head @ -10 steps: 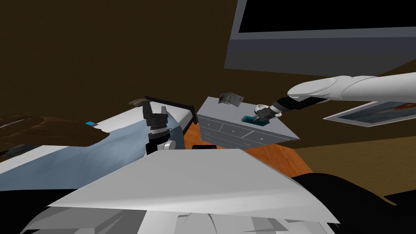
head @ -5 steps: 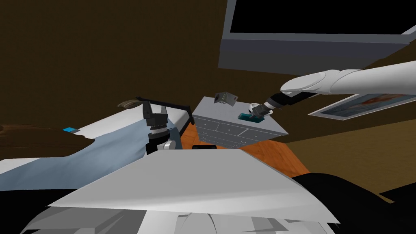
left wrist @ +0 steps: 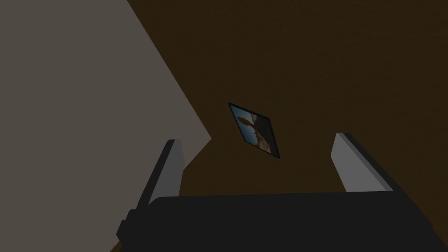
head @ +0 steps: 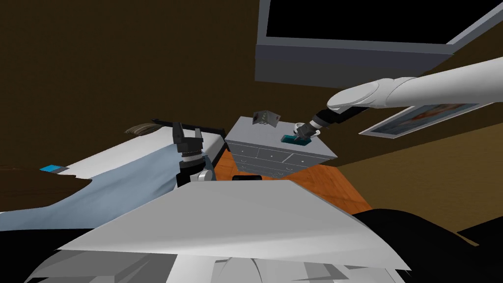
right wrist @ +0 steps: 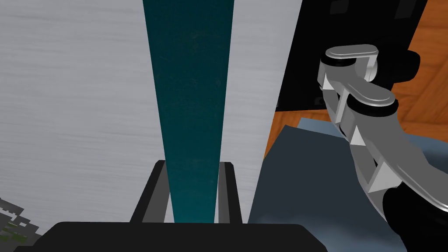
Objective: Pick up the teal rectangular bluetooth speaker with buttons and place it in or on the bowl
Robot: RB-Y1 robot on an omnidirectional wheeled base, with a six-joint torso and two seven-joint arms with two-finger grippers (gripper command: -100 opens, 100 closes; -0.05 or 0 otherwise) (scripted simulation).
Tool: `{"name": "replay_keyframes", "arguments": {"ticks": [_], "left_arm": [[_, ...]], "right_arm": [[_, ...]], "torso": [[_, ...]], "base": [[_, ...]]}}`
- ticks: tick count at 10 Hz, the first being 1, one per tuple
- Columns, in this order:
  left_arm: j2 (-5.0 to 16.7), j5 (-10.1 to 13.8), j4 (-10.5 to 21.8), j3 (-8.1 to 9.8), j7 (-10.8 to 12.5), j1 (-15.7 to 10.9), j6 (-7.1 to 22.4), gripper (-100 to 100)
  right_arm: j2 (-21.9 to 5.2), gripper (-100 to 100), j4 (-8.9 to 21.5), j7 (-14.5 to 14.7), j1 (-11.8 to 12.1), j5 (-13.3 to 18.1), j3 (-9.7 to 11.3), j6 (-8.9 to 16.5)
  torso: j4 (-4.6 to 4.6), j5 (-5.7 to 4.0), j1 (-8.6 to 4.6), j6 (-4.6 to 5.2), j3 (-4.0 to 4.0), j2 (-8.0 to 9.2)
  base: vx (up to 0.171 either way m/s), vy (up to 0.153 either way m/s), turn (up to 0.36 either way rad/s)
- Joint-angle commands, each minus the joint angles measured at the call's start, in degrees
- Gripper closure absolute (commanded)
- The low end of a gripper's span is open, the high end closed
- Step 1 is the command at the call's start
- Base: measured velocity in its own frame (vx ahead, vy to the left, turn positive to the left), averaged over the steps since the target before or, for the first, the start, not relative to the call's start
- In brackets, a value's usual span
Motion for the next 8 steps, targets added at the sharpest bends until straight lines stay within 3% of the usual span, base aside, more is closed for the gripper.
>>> {"name": "replay_keyframes", "arguments": {"ticks": [1,2,5,6,7,8], "left_arm": [[0.0,0.0,0.0,0.0,0.0,0.0,0.0,0],[0.0,0.0,0.0,0.0,0.0,0.0,0.0,0],[0.0,0.0,0.0,0.0,0.0,0.0,0.0,0],[0.0,0.0,0.0,0.0,0.0,0.0,0.0,0],[-0.01,0.0,0.0,-0.01,0.0,-0.01,0.0,0],[-0.01,0.0,0.0,-0.01,0.0,-0.01,0.0,0]], "right_arm": [[-2.86,100,-2.69,-2.86,-0.8,-0.6,-1.48,1.53],[-3.45,100,-2.69,-2.88,-0.8,-0.6,-1.48,1.53],[-9.38,100,-7.3,-7.6,-2.2,-1.76,-4.26,3.94],[-8.2,100,-6.22,-6.64,-2.23,-1.57,-3.71,3.09],[-8.36,0,-6.38,-6.87,-2.29,-1.58,-3.81,3.15],[-8.08,100,-4.61,-7.95,-3.55,-2.75,-1.24,1.62]], "torso": [[0.0,0.0,0.0,0.0,0.0,0.0],[0.01,-0.02,-0.07,-0.01,0.02,0.03],[0.01,0.06,0.13,-0.03,-0.03,-0.07],[-0.01,0.03,0.04,-0.02,-0.05,-0.09],[-0.03,0.03,0.17,-0.05,-0.04,-0.05],[-0.01,0.07,0.32,-0.05,-0.01,0.0]], "base": [[0.007,-0.139,-0.218],[0.018,-0.086,-0.063],[0.037,-0.093,-0.202],[0.023,-0.047,-0.029],[0.003,-0.008,0.007],[-0.043,-0.052,0.229]]}}
